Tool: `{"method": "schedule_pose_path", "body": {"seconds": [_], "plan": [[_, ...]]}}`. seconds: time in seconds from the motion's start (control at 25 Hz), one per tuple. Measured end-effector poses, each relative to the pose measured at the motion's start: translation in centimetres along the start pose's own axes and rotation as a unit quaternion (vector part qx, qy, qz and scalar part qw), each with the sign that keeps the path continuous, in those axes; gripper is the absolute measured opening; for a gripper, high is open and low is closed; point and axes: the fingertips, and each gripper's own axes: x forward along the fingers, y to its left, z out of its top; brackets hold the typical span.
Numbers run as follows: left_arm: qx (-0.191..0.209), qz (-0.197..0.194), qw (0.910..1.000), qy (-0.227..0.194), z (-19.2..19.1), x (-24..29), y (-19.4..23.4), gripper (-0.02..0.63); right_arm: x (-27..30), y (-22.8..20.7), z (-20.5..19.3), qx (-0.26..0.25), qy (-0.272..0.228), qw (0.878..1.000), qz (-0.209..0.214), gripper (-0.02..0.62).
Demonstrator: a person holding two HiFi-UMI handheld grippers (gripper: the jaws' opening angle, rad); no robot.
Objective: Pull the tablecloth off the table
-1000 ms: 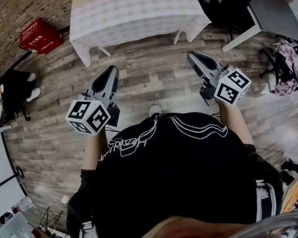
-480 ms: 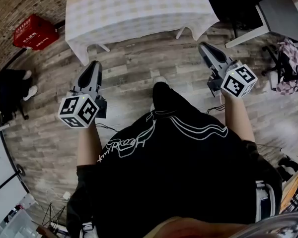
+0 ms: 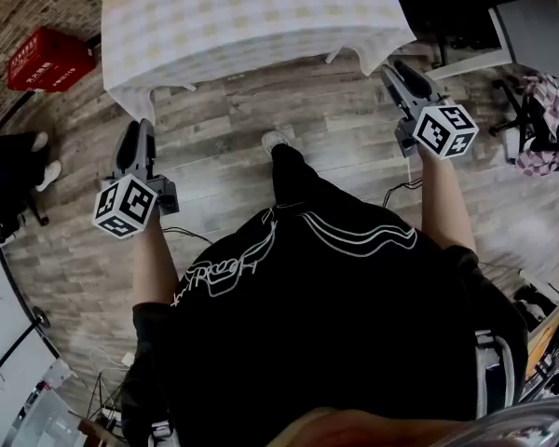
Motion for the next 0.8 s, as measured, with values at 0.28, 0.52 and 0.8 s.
{"method": "schedule_pose_path", "body": {"seconds": [0.28, 0.52, 0.8], "plan": [[0.029, 0.072, 0.997, 0.009, 1.7, 9.7, 7.1, 0.193, 9.3, -10.1, 1.1, -0.001, 0.022, 0.997, -0.07, 0.182], [0.02, 0.119, 0.9911, 0.055, -2.4, 10.4, 12.9, 0.209, 9.8, -15.4, -3.8, 0.007, 0.067, 0.989, -0.129, 0.209], [0.024, 0.166, 0.981, 0.096, -5.2, 13.5, 19.3, 0.244, 12.2, -20.0, -7.7, 0.012, 0.104, 0.975, -0.197, 0.229]]}}
